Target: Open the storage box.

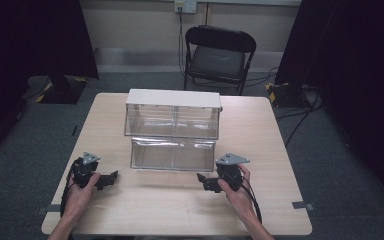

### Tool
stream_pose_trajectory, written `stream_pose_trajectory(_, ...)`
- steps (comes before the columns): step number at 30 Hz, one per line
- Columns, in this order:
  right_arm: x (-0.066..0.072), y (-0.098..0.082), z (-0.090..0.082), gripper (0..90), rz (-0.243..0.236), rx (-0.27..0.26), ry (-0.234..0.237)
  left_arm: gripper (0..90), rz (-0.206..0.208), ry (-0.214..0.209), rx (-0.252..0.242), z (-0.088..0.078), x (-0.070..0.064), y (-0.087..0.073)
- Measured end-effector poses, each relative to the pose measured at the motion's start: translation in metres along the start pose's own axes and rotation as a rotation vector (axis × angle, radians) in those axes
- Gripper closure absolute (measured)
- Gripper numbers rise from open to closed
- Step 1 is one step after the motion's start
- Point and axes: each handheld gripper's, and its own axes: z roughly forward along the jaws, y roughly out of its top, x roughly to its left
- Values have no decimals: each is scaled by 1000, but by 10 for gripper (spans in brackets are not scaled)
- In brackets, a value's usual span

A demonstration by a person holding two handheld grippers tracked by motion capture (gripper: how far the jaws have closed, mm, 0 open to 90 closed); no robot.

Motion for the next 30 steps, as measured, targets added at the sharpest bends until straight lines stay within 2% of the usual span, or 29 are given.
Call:
stream_pose_trajectory(14,3,3,7,140,-15,-8,5,3,0,0,0,0,0,0)
stream_pose_trajectory(30,6,4,2,139,-20,-28,-2,3,0,-1,0,0,0,0)
